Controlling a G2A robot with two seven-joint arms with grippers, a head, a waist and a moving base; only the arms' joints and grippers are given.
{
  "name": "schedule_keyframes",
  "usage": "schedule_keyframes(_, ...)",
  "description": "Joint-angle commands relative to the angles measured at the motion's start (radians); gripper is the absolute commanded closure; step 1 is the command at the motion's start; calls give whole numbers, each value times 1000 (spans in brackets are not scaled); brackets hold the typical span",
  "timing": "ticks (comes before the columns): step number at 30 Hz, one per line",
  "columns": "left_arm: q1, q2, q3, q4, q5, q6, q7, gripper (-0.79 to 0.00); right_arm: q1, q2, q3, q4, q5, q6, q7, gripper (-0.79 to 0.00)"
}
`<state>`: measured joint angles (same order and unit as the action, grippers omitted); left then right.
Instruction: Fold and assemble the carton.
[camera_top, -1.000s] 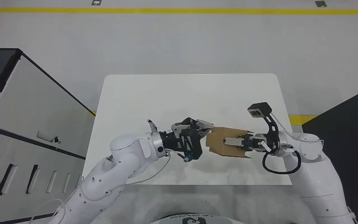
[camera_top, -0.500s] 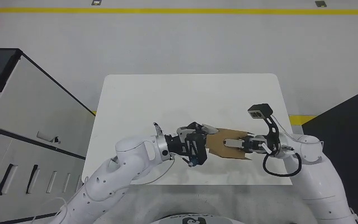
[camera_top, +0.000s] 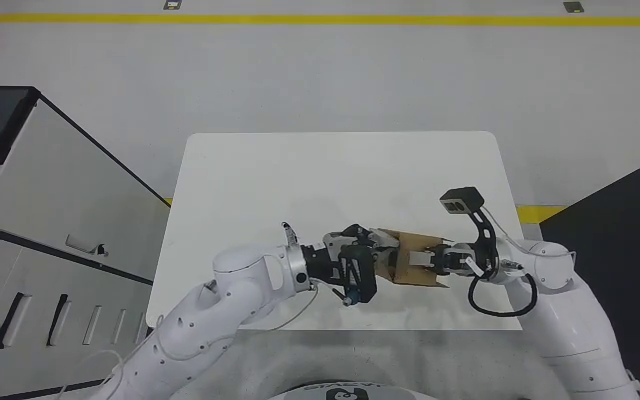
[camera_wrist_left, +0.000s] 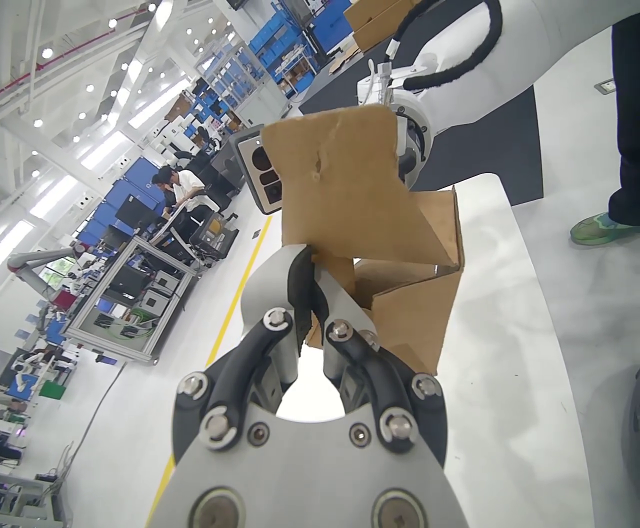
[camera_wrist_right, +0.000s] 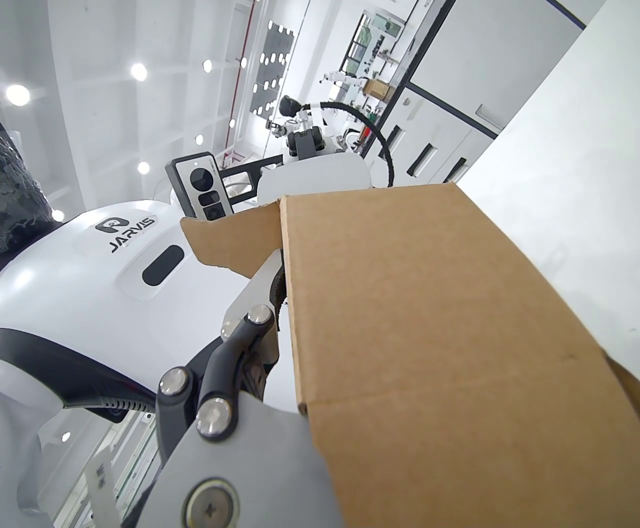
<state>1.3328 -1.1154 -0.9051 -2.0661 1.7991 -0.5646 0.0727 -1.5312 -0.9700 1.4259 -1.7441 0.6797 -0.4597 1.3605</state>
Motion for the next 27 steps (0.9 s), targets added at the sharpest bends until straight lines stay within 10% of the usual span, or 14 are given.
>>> schedule_keyframes(1,-1,0,-3,3,-1,3,-3,0,-1,2,-1,3,1,-1,-1,0)
schedule_keyframes(17,59,24,-140,-61,-35,-50,-123,0,-20,24,30,35,9,-13,-13,0)
schedule_keyframes(18,62,25,-143,-66,-30,-49,-123,-126,-20,24,30,35,9,-13,-13,0)
schedule_keyframes(19,62,25,-143,-66,-30,-49,-123,-640,-20,24,30,35,9,-13,-13,0)
schedule_keyframes(20,62,25,-143,-66,-30,-49,-123,-785,-20,24,30,35,9,-13,-13,0)
schedule_keyframes(27,69,25,-156,-54,-38,-29,-142,-785,-21,25,44,19,-23,-26,-50,0)
